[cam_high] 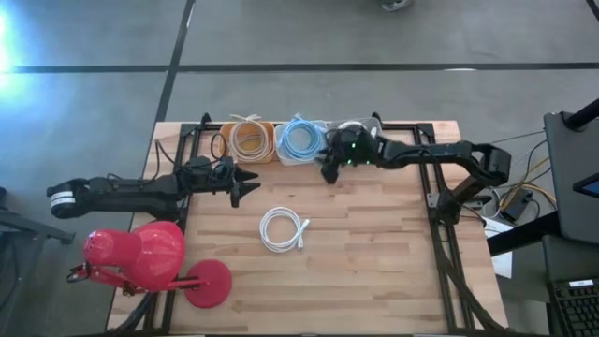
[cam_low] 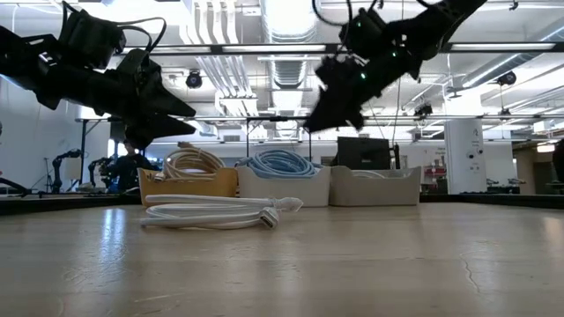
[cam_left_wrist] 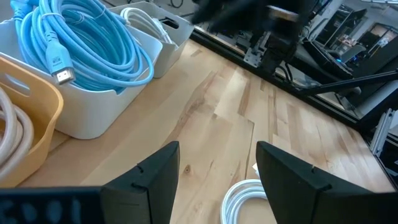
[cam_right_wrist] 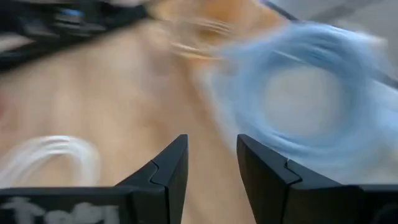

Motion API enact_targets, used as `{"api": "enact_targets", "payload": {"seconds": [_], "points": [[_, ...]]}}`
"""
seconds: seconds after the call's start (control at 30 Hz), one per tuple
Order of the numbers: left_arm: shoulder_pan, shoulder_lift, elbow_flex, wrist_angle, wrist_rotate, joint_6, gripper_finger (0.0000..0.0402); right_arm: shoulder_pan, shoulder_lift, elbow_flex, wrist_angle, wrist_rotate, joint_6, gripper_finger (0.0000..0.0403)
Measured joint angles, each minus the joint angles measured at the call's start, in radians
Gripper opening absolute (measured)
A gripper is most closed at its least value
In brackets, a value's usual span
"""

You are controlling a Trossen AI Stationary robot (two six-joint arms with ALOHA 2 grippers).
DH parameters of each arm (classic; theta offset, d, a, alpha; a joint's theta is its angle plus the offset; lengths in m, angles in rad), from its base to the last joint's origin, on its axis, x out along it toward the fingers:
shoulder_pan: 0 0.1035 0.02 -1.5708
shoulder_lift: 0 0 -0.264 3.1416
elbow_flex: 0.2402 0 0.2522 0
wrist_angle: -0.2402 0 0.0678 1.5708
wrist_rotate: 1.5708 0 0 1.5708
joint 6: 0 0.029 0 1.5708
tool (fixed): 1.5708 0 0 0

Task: Sort HDMI cables
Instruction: Put the white HDMI cable into the gray bin

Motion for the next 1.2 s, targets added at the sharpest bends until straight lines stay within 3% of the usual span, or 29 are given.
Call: {"api": "enact_targets", "payload": {"seconds": [0.2, 0.33, 0.53, 0.7, 0.9, 1.2], "points": [[0.000, 0.000, 0.000, 0.002, 0.000, -0.001, 0.0213, 0.153, 0.073, 0.001, 0.173, -0.040, -0.073, 0.0137], [0.000, 0.000, 0.000, 0.002, 0.000, -0.001, 0.0213, 0.219, 0.120, 0.027, 0.165, -0.040, -0.129, 0.0142], [-0.016, 0.000, 0.000, 0.014, -0.001, -0.005, 0.0213, 0.258, 0.205, 0.091, 0.125, -0.039, -0.105, 0.0144], [-0.101, 0.000, 0.003, 0.025, 0.000, 0.087, 0.0213, 0.263, 0.315, 0.154, 0.115, -0.040, -0.019, 0.0144], [-0.223, 0.000, 0.028, 0.026, -0.013, 0.234, 0.0213, 0.266, 0.456, 0.284, -0.009, -0.141, 0.000, 0.0144], [-0.298, 0.032, 0.018, 0.013, -0.113, 0.303, 0.0213, 0.286, 0.636, 0.503, -0.192, -0.126, -0.043, 0.0144]]}}
